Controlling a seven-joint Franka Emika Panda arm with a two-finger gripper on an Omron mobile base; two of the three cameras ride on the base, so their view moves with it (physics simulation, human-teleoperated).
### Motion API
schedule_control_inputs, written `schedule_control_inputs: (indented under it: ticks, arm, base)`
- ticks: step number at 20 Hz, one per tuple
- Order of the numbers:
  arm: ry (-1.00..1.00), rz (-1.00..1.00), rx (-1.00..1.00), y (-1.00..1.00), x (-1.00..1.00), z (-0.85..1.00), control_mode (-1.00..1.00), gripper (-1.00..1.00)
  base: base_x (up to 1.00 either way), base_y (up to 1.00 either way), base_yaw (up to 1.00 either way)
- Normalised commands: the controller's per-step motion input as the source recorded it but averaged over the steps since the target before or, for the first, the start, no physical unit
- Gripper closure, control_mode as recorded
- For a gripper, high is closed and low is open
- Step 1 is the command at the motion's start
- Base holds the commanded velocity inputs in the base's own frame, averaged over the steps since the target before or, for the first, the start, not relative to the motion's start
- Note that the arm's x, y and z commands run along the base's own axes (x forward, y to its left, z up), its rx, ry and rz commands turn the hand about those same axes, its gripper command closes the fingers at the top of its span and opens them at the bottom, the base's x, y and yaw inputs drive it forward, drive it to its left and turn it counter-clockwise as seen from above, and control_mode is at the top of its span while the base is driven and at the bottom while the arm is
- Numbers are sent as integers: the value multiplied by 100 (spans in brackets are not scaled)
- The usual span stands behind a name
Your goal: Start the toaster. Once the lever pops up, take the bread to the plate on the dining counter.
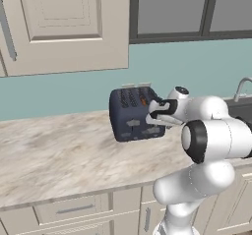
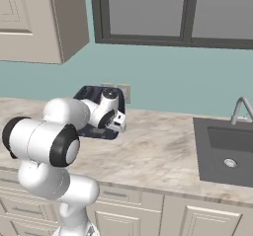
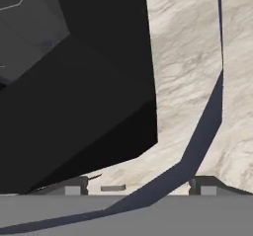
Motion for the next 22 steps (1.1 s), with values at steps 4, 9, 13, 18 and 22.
schedule_control_inputs:
  ticks: [4, 9, 13, 18, 22]
  arm:
    - [-3, 0, 5, 0, -48, 44, -100, -100]
    - [-5, 0, 3, 0, -47, 66, -100, -100]
    - [-2, 0, 0, 0, -29, 64, -100, -100]
    - [-2, 0, 0, 1, -19, 52, -100, -100]
    - [-6, 1, 0, 15, -13, 46, -100, -100]
  base:
    - [0, 0, 0]
    - [0, 0, 0]
    - [0, 0, 0]
    - [0, 0, 0]
    - [0, 0, 0]
